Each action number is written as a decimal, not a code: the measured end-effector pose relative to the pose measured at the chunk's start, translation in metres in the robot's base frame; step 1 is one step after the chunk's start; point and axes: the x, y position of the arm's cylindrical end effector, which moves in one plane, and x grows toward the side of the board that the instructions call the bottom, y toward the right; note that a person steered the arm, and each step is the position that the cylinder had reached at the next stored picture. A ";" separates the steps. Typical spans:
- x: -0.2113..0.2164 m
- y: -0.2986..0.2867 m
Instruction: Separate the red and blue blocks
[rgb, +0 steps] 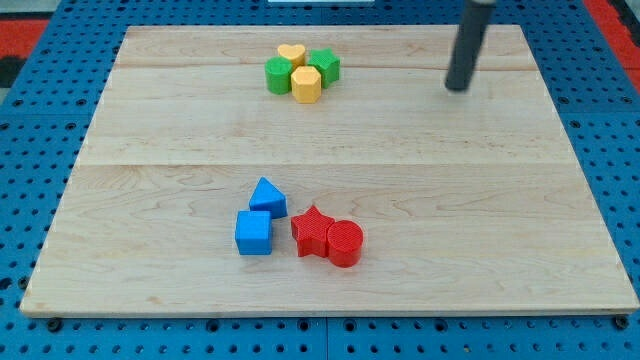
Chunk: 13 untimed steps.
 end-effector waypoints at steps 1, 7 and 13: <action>0.099 0.000; 0.116 -0.127; 0.055 -0.305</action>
